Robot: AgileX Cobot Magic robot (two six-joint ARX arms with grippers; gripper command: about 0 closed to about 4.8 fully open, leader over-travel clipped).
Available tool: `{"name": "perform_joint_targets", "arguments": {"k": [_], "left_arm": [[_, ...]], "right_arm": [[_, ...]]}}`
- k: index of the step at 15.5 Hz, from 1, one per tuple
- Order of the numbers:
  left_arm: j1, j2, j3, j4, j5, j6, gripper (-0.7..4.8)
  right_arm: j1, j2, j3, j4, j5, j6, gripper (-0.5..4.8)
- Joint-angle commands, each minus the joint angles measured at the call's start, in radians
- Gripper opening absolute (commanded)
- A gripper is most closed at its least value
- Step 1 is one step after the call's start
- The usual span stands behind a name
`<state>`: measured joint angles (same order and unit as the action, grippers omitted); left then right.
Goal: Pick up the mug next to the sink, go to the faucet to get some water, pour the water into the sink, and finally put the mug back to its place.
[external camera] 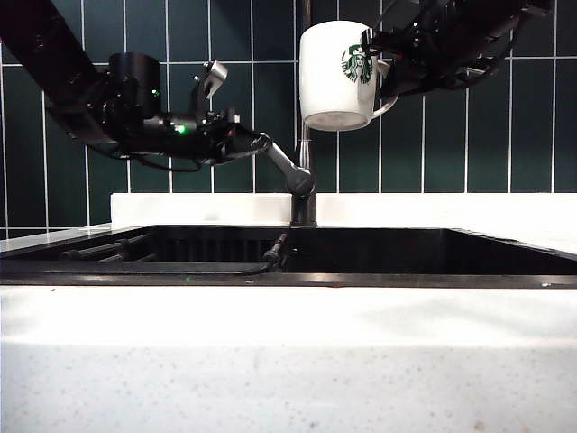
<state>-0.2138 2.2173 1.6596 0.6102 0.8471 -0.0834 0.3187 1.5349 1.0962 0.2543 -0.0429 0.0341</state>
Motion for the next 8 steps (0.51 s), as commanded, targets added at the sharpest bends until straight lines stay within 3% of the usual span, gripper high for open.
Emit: {"name": "perform_joint_targets", "arguments": {"k": [1, 8], "left_arm": [[-0.008, -0.005, 0.032, 0.034, 0.05, -0.005, 1.23], [-0.008, -0.006, 0.034, -0.005, 0.231, -0.071, 1.22]], "right_arm": [[0.008, -0.011, 0.014, 0.048, -0.034, 0.018, -0.01], [0.016, -0.011, 0.018, 0.035, -0.074, 0.018, -0.01]]}}
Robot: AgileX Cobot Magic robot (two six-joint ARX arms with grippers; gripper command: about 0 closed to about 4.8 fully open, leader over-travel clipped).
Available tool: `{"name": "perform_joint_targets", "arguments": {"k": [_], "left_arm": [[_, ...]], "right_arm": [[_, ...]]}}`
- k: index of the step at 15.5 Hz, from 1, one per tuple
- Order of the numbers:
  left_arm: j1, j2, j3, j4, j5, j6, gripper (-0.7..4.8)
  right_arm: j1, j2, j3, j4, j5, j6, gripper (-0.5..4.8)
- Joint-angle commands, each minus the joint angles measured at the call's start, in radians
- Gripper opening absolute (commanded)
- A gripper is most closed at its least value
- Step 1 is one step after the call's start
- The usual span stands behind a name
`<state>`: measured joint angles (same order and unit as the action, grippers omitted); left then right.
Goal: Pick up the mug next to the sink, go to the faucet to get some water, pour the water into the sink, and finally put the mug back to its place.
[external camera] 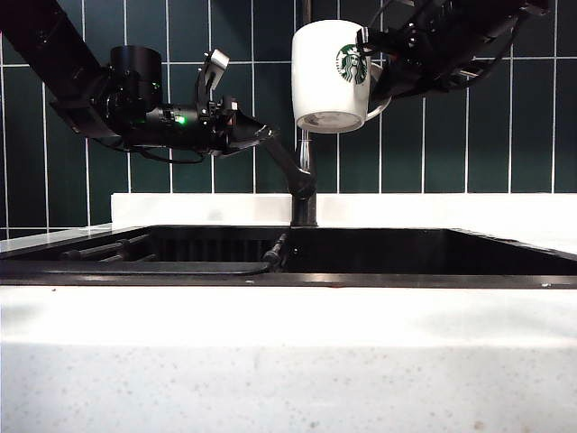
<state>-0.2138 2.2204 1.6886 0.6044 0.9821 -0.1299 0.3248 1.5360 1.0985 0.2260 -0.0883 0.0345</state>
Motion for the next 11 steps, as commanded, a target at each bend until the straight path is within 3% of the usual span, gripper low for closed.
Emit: {"name": "perform_joint_targets", "arguments": {"k": [1, 11], "left_arm": [[-0.008, -0.01, 0.005, 0.001, 0.096, -0.028, 1.22], [-0.007, -0.009, 0.005, -0.006, 0.07, -0.027, 1.22]], "right_arm": [[0.015, -0.012, 0.016, 0.066, -0.043, 0.018, -0.01], [0.027, 0.082, 0.072, 0.112, -0.052, 0.018, -0.01]]}}
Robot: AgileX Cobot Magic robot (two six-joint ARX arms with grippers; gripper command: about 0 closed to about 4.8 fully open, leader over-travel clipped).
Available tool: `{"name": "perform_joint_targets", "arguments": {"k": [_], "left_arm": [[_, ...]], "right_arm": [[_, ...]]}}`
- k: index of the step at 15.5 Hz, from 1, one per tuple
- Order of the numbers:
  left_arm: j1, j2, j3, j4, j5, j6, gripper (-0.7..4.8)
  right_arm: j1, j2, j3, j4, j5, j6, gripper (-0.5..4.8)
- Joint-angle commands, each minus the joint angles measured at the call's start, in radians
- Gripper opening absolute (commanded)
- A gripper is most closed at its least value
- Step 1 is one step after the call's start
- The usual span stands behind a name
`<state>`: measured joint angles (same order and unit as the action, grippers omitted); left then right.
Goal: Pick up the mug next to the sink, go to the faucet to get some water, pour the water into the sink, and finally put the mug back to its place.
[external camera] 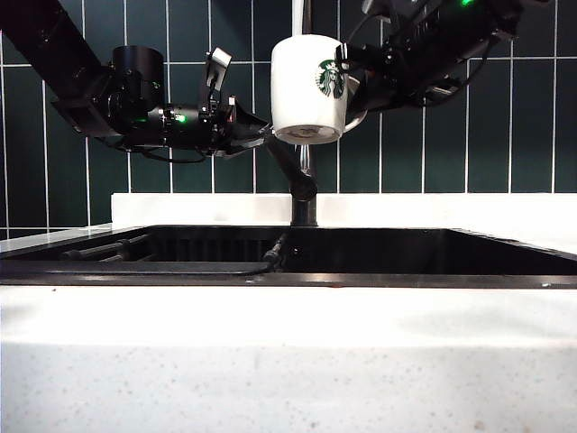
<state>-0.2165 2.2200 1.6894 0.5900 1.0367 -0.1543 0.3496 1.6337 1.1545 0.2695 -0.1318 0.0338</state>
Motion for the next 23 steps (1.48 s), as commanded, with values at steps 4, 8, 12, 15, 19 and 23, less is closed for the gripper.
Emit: {"name": "perform_joint_targets", "arguments": {"k": [4, 8, 12, 15, 19, 23], "left_arm": [[-0.005, -0.009, 0.004, 0.009, 0.014, 0.01, 1.22], [-0.005, -0.009, 0.004, 0.007, -0.018, 0.024, 1.22], [-0.005, -0.009, 0.004, 0.005, -0.031, 0.027, 1.22], [-0.005, -0.008, 0.004, -0.001, -0.054, 0.027, 1.22], [-0.005, -0.008, 0.004, -0.002, -0.056, 0.029, 1.22], [-0.005, -0.008, 0.004, -0.002, -0.056, 0.046, 1.22]], "right_arm": [[0.002, -0.016, 0.016, 0.067, -0.009, 0.018, -0.01], [0.002, -0.016, 0.016, 0.067, -0.01, 0.018, -0.01], [0.001, -0.016, 0.016, 0.068, -0.028, 0.018, -0.01], [0.0, -0.016, 0.016, 0.068, -0.027, 0.018, -0.01], [0.0, -0.016, 0.016, 0.072, -0.028, 0.018, -0.01], [0.0, -0.016, 0.016, 0.073, -0.028, 0.017, -0.01]]}}
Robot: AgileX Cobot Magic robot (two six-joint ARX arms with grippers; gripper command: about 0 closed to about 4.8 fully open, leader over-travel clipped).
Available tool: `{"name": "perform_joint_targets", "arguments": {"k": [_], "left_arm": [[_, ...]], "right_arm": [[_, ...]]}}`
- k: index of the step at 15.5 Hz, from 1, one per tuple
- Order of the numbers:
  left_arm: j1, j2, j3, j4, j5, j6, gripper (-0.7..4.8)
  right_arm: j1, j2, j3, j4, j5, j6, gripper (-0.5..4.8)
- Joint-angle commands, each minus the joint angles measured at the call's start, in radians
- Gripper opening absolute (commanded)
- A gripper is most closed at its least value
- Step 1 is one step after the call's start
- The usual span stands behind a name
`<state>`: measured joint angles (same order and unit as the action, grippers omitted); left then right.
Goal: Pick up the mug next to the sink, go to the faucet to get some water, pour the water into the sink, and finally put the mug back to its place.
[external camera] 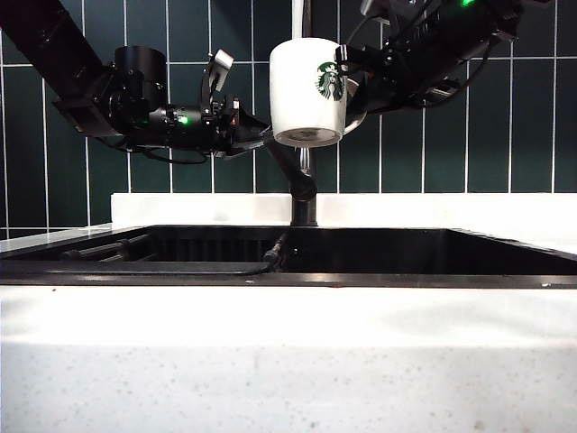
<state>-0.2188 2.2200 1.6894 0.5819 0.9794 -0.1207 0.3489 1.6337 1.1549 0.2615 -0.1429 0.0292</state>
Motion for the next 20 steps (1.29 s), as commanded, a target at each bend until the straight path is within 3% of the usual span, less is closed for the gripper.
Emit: {"name": "perform_joint_targets", "arguments": {"k": [1, 2, 4, 6, 7, 11, 16, 18, 20], "left_arm": [[-0.002, -0.008, 0.004, 0.006, 0.001, 0.013, 1.22], [-0.002, -0.008, 0.004, 0.006, -0.001, 0.018, 1.22], [-0.002, -0.009, 0.005, 0.002, -0.124, 0.05, 1.21], [-0.002, -0.009, 0.005, 0.001, -0.44, 0.053, 1.21], [-0.002, -0.009, 0.005, -0.001, -0.516, 0.049, 1.2], [0.004, -0.064, 0.008, 0.0, -0.339, 0.0, 1.2], [0.029, -0.267, 0.008, -0.192, -0.359, -0.008, 1.09], [0.044, -0.432, 0.007, -0.448, -0.442, -0.002, -0.06], [0.048, -0.551, -0.016, -0.568, -0.477, 0.087, -0.06]], "right_arm": [[0.001, -0.016, 0.016, 0.082, -0.016, 0.022, -0.01], [0.001, -0.016, 0.016, 0.082, -0.016, 0.019, -0.01], [0.001, -0.016, 0.016, 0.086, -0.016, 0.015, -0.01], [0.001, -0.016, 0.016, 0.087, -0.016, 0.007, -0.01], [0.001, -0.016, 0.016, 0.087, -0.016, -0.013, -0.01], [-0.002, -0.023, 0.021, 0.085, 0.006, -0.07, -0.01], [-0.031, -0.05, 0.021, 0.07, 0.093, -0.229, -0.01], [-0.057, -0.063, 0.021, 0.023, 0.128, -0.378, -0.01], [-0.065, -0.063, 0.021, -0.021, 0.146, -0.489, -0.01]]}}
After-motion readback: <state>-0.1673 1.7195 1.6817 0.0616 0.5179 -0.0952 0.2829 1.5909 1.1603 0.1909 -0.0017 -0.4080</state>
